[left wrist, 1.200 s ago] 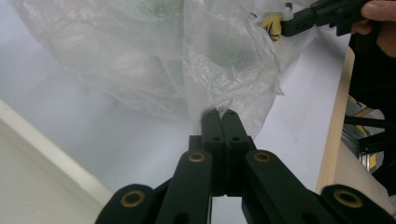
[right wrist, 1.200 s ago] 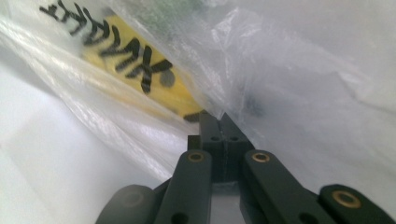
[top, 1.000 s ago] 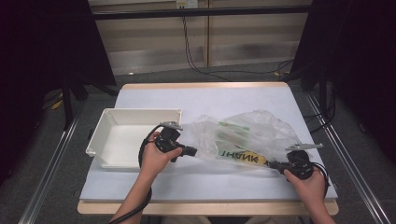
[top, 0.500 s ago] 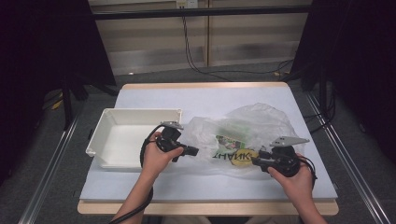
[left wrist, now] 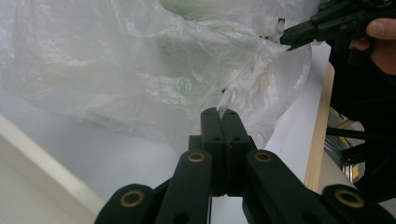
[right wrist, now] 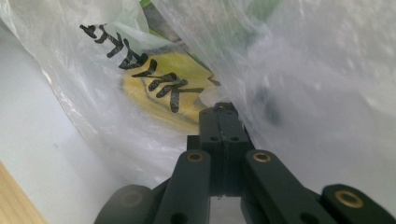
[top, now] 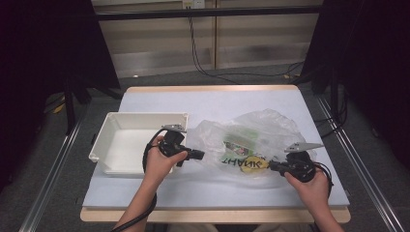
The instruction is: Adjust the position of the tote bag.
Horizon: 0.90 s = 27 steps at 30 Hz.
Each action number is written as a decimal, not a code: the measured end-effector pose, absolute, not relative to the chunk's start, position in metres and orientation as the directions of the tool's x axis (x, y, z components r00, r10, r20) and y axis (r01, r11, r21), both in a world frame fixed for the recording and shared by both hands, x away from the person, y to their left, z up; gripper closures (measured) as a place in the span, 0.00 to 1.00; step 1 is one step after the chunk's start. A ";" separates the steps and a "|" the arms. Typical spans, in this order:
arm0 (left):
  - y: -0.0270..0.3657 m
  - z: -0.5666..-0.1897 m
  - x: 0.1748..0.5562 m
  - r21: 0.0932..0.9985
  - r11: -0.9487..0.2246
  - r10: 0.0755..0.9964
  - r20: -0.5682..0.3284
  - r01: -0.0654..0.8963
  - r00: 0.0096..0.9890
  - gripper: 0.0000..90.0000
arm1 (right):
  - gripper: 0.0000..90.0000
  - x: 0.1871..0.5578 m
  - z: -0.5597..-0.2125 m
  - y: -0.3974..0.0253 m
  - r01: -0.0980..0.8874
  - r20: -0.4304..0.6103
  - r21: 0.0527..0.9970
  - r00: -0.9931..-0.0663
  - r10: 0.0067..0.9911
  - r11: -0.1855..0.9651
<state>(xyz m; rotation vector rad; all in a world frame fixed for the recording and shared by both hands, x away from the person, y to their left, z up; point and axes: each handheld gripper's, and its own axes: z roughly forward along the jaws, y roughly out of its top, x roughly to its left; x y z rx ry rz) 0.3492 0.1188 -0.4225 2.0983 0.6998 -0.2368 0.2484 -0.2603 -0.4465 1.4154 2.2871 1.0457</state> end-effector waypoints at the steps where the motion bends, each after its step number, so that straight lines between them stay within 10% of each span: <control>1: 0.119 -0.421 0.349 0.695 -0.453 0.394 -0.406 0.558 0.825 0.95 | 1.00 0.246 -0.447 -0.262 0.672 0.155 0.692 -0.495 0.855 0.264; 12: 0.116 -0.409 0.347 0.721 -0.446 0.368 -0.392 0.530 0.843 0.66 | 1.00 0.249 -0.447 -0.264 0.679 0.151 0.684 -0.489 0.859 0.267; 27: 0.117 -0.396 0.342 0.728 -0.444 0.407 -0.355 0.522 0.842 0.87 | 0.88 0.247 -0.438 -0.253 0.639 0.141 0.719 -0.520 0.842 0.274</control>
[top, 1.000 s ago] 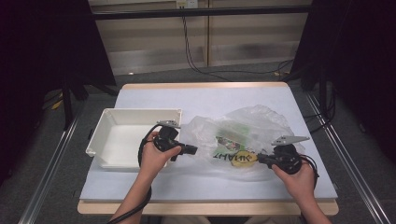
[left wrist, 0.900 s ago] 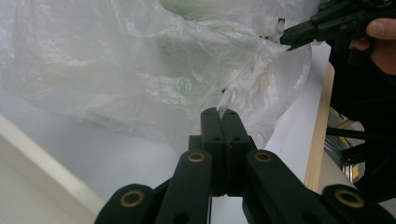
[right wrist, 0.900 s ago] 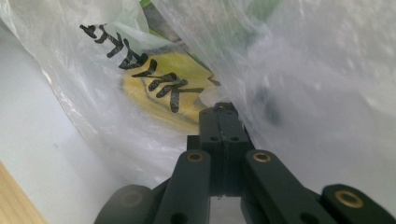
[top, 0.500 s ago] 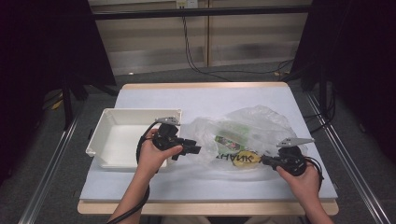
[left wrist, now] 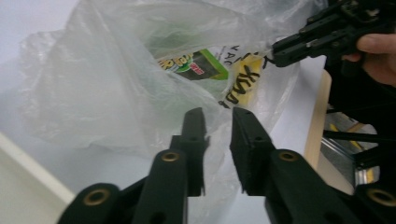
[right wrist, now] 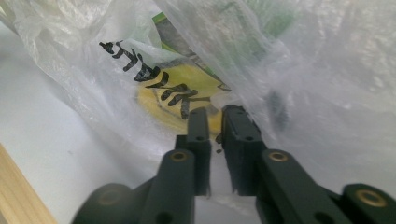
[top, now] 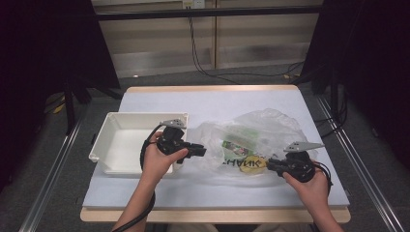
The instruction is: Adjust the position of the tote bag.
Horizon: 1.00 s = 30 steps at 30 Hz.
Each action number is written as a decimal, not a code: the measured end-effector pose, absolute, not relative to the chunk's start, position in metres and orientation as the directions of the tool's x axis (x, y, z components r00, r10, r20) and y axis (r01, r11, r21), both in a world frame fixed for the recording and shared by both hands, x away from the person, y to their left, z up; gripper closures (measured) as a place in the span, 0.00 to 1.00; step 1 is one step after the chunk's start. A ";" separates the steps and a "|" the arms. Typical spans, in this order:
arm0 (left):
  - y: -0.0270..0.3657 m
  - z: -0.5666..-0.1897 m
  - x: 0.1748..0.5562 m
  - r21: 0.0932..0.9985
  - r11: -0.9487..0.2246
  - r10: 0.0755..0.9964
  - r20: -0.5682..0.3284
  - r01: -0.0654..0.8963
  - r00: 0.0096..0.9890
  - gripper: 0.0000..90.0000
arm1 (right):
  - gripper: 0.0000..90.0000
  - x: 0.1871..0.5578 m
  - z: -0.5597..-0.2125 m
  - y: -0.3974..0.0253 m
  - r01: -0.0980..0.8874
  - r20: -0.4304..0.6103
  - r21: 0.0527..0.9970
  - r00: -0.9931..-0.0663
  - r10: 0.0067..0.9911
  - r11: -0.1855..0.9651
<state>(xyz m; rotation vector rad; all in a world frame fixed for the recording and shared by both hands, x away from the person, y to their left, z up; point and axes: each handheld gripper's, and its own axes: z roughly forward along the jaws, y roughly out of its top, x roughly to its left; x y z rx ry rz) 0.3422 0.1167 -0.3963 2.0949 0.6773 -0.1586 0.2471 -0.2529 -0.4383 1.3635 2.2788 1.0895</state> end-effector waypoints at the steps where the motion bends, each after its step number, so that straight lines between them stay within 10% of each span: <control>1: 0.115 -0.394 0.340 0.730 -0.439 0.408 -0.357 0.524 0.840 0.89 | 0.87 0.246 -0.437 -0.250 0.635 0.130 0.713 -0.536 0.834 0.297; 11: 0.088 -0.392 0.329 0.739 -0.470 0.372 -0.330 0.483 0.868 0.97 | 0.72 0.248 -0.425 -0.227 0.593 0.113 0.731 -0.591 0.799 0.336; 30: 0.038 -0.426 0.338 0.706 -0.544 0.393 -0.263 0.453 0.881 0.77 | 0.61 0.285 -0.445 -0.204 0.589 0.056 0.704 -0.603 0.796 0.397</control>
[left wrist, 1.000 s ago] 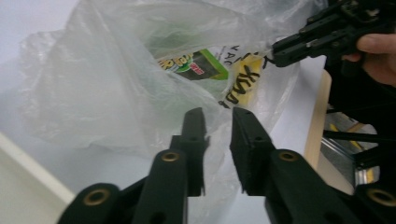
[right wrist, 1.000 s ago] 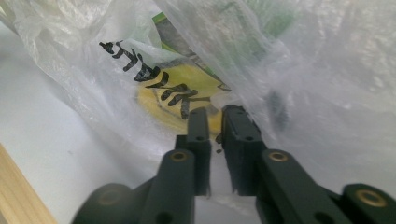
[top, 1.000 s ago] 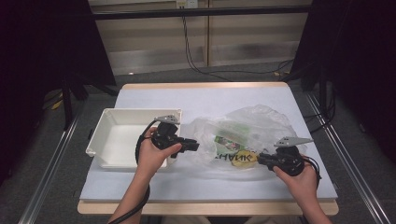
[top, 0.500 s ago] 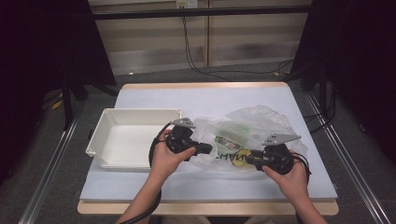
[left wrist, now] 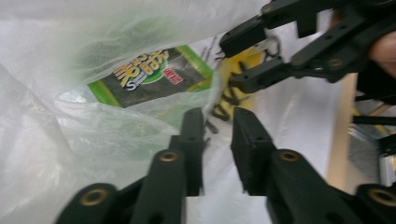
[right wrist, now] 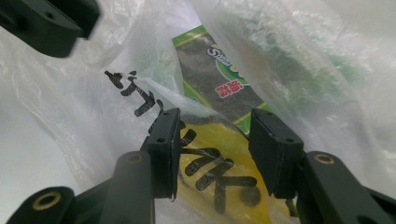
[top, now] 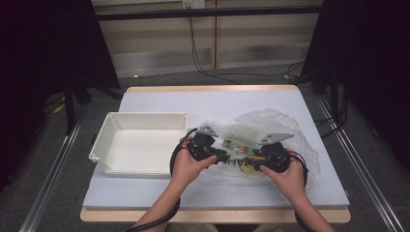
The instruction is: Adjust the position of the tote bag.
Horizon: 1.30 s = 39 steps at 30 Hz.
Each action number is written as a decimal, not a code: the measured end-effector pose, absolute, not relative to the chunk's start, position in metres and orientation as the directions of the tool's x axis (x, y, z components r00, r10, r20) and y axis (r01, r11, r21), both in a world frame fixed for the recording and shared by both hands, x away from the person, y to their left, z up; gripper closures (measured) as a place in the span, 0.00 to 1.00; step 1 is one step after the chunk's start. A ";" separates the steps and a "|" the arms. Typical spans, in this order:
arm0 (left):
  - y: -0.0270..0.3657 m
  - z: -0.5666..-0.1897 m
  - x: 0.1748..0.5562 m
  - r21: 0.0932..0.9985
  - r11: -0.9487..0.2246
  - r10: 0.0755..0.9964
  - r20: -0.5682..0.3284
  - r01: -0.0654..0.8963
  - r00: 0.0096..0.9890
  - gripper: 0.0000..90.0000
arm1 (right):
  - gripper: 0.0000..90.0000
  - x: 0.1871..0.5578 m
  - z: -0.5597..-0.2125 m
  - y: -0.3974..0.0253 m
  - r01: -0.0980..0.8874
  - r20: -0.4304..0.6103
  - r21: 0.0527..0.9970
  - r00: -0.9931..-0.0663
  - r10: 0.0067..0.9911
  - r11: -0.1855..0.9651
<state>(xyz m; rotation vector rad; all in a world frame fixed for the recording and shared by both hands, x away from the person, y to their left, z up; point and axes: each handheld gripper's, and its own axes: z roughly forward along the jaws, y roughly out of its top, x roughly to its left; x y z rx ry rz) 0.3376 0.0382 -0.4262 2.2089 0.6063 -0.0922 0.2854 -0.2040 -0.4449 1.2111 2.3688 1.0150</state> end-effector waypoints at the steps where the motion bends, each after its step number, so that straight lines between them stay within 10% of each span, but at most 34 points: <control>1: 0.037 -0.428 0.339 0.709 -0.538 0.402 -0.260 0.456 0.878 0.74 | 0.61 0.286 -0.447 -0.204 0.591 0.050 0.696 -0.605 0.795 0.407; 7: 0.034 -0.437 0.343 0.693 -0.563 0.426 -0.224 0.450 0.877 0.59 | 0.73 0.286 -0.460 -0.208 0.610 0.051 0.670 -0.606 0.794 0.423; 11: 0.035 -0.442 0.345 0.693 -0.565 0.437 -0.208 0.448 0.875 0.52 | 0.98 0.279 -0.467 -0.210 0.599 0.076 0.663 -0.651 0.756 0.449; 17: 0.033 -0.451 0.347 0.673 -0.583 0.456 -0.194 0.456 0.869 0.45 | 1.00 0.266 -0.474 -0.204 0.591 0.101 0.649 -0.691 0.716 0.479; 20: 0.033 -0.457 0.346 0.642 -0.620 0.458 -0.172 0.451 0.872 0.51 | 1.00 0.265 -0.475 -0.204 0.588 0.107 0.660 -0.690 0.716 0.468; 28: 0.028 -0.468 0.341 0.578 -0.687 0.427 -0.170 0.441 0.888 0.89 | 0.55 0.272 -0.459 -0.217 0.585 0.066 0.733 -0.569 0.820 0.347; 34: 0.024 -0.468 0.339 0.562 -0.685 0.431 -0.202 0.464 0.880 1.00 | 0.59 0.278 -0.470 -0.223 0.615 0.077 0.707 -0.557 0.827 0.348; 39: 0.031 -0.456 0.336 0.581 -0.668 0.434 -0.203 0.465 0.877 1.00 | 0.98 0.273 -0.479 -0.217 0.601 0.113 0.683 -0.649 0.752 0.416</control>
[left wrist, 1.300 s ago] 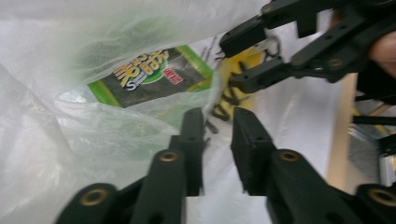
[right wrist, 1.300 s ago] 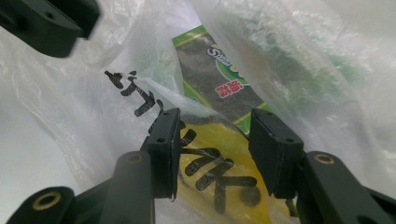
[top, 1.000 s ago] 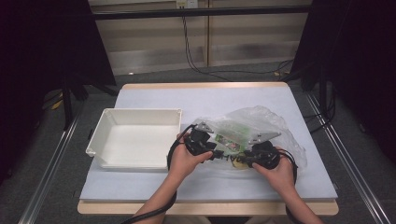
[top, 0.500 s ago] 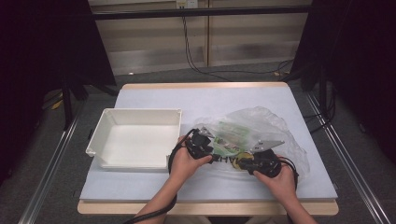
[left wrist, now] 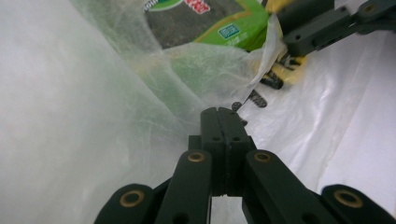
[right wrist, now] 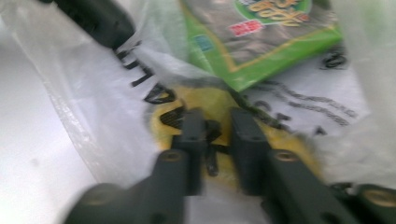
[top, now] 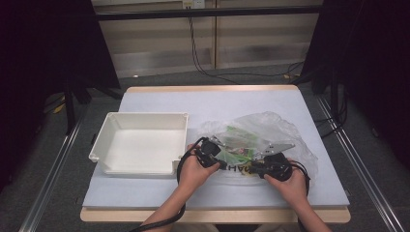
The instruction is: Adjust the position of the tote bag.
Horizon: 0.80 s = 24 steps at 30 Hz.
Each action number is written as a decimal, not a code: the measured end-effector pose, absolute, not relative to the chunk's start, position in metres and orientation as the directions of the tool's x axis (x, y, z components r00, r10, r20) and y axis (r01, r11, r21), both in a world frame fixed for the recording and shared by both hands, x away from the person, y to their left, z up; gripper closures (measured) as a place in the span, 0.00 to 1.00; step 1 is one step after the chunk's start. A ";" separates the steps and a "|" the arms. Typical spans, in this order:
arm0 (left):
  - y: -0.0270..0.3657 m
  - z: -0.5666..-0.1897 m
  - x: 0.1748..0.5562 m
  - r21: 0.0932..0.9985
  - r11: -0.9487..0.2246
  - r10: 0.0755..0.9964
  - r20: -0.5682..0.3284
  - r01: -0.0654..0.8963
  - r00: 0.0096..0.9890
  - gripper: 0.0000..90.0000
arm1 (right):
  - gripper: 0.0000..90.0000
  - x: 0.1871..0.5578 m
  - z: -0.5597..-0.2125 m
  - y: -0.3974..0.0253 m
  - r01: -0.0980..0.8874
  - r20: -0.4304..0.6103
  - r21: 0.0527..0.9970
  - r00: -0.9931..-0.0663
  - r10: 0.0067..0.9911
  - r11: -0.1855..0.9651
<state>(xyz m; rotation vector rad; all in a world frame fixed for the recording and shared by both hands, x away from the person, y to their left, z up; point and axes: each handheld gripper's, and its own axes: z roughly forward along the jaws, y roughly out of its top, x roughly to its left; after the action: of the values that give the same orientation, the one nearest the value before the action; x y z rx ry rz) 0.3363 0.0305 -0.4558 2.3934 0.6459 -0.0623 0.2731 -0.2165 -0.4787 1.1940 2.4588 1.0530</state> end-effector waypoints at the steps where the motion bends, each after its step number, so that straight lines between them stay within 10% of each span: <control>1: 0.031 -0.456 0.336 0.581 -0.668 0.434 -0.203 0.465 0.877 1.00 | 0.98 0.273 -0.479 -0.217 0.601 0.113 0.683 -0.649 0.752 0.416; 16: 0.044 -0.445 0.333 0.622 -0.584 0.502 -0.227 0.521 0.834 1.00 | 1.00 0.243 -0.472 -0.239 0.614 0.157 0.642 -0.692 0.705 0.460; 22: 0.036 -0.446 0.339 0.649 -0.576 0.518 -0.180 0.497 0.836 0.58 | 1.00 0.245 -0.474 -0.238 0.612 0.164 0.656 -0.687 0.708 0.442; 24: 0.027 -0.458 0.340 0.647 -0.564 0.538 -0.183 0.513 0.823 0.59 | 1.00 0.245 -0.475 -0.239 0.616 0.164 0.655 -0.681 0.714 0.438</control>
<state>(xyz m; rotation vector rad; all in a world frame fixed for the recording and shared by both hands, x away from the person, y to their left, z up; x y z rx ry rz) 0.3400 0.0272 -0.4584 2.2789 0.7656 0.0446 0.2449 -0.2389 -0.4747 1.1849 2.5448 1.0708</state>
